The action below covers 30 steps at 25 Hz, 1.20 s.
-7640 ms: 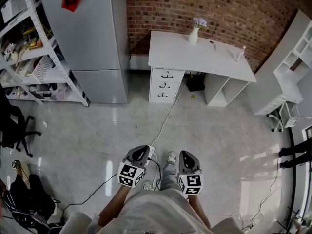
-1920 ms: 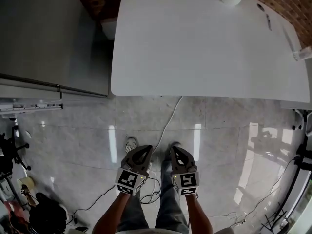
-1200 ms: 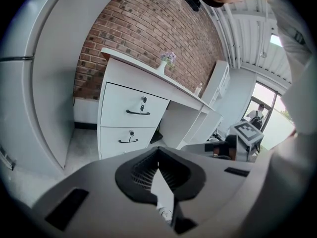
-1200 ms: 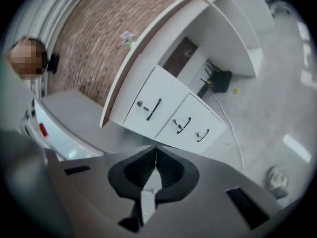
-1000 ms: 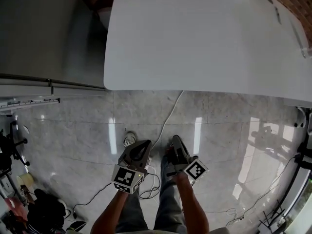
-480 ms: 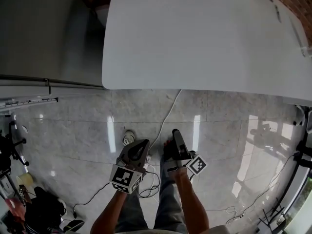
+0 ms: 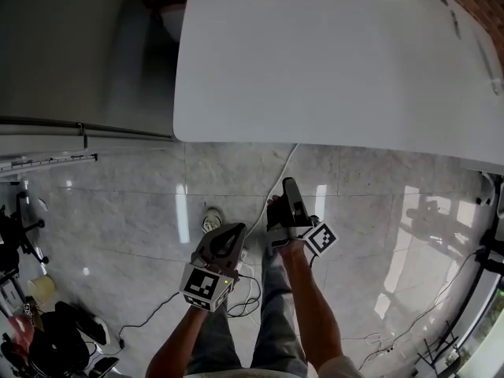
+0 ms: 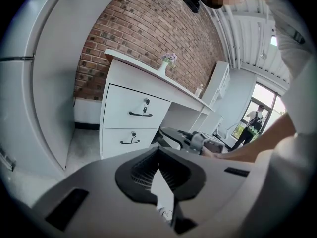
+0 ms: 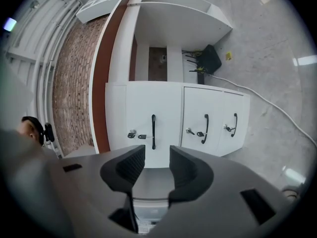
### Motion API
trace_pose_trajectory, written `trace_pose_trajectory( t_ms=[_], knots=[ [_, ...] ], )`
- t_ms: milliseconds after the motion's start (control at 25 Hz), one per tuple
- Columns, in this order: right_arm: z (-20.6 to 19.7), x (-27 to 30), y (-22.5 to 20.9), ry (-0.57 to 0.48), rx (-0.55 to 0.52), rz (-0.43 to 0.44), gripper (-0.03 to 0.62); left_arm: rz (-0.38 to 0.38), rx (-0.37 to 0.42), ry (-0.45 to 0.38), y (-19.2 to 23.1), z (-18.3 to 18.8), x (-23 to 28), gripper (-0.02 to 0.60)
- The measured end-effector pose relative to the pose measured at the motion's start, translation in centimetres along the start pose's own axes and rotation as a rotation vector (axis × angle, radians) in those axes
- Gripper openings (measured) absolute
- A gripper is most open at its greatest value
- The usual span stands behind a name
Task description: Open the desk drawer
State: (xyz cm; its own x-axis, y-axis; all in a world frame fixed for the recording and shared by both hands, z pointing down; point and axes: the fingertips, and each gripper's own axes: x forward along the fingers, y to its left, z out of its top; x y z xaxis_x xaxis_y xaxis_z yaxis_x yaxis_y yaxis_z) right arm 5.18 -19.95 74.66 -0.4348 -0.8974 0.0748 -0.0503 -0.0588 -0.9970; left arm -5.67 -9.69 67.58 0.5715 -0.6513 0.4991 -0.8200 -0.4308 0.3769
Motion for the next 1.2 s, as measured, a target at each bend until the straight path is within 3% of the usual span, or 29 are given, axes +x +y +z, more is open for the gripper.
trace_pose_trajectory(
  t_ms=[400, 640, 720, 800, 1200],
  knots=[
    [2.7, 8.8, 2.0, -0.003, -0.033, 0.069, 0.152, -0.001, -0.027, 0.002, -0.2, -0.3, -0.5, 0.011],
    [3.8, 11.0, 2.7, -0.027, -0.03, 0.076, 0.152, -0.005, -0.028, -0.002, -0.3, -0.1, -0.6, 0.011],
    [4.0, 11.4, 2.7, -0.038, -0.027, 0.058, 0.139, -0.003, -0.028, -0.006, -0.1, 0.1, -0.7, 0.011],
    [4.1, 11.4, 2.2, -0.048, -0.021, 0.032, 0.041, 0.002, -0.028, -0.006, 0.1, 0.1, -0.8, 0.011],
    [3.8, 11.2, 2.1, -0.051, -0.001, 0.031, 0.034, -0.006, -0.032, 0.002, -0.4, -0.5, -0.9, 0.011]
  ],
)
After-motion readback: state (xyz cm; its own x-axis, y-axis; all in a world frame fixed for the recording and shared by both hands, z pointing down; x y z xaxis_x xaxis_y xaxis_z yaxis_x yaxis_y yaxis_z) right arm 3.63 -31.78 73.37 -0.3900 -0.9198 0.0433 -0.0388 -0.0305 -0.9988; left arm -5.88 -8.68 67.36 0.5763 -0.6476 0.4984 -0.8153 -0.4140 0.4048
